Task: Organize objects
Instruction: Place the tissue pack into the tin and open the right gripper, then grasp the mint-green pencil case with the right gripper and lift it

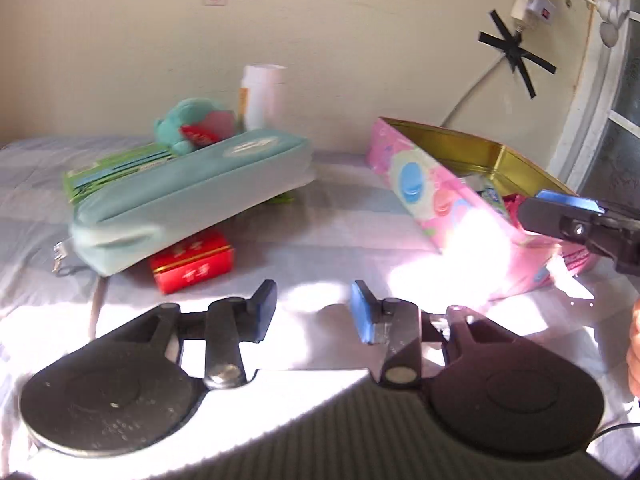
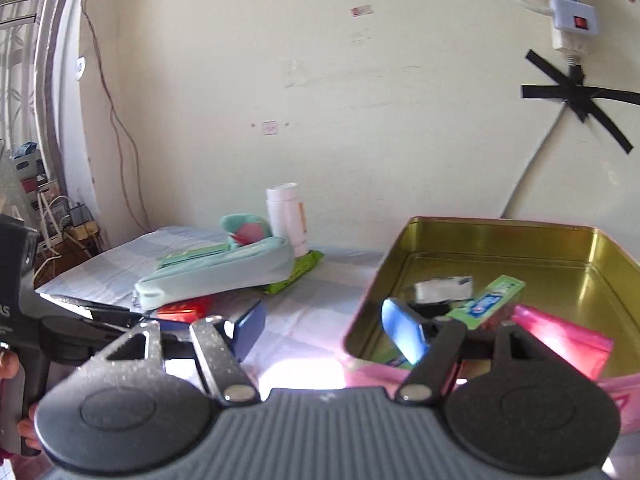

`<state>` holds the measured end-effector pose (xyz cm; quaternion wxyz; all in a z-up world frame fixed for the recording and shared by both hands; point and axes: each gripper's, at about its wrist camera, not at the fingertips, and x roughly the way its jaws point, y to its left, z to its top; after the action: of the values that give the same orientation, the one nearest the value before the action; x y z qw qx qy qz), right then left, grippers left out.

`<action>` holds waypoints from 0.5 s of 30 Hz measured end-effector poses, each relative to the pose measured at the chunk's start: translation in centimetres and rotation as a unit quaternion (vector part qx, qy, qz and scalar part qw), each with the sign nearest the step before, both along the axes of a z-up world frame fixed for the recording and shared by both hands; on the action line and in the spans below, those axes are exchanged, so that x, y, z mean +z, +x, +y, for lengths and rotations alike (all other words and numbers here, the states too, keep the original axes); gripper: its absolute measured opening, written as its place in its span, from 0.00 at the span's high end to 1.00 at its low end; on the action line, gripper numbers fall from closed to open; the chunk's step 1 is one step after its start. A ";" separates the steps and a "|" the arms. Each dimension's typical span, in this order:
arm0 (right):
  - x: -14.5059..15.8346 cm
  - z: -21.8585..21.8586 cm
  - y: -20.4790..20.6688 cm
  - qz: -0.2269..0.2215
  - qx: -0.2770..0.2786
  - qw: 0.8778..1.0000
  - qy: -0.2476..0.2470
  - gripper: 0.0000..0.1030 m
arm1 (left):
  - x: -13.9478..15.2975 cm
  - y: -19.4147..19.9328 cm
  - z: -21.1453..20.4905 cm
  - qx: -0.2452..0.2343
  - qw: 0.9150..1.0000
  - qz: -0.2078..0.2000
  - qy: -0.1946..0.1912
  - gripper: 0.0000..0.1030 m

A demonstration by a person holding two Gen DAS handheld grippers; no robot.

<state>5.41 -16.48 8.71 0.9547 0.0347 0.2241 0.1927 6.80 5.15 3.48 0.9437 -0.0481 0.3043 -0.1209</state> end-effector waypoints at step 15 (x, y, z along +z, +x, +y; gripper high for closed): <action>0.4 7.4 17.0 0.148 -0.012 0.985 0.090 0.25 | -0.6 3.4 14.4 0.160 0.960 0.060 -0.222 0.27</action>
<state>22.45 -9.05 9.11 0.9062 0.1516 0.3443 0.1929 10.23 19.56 2.89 0.8963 -0.3118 0.3140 -0.0296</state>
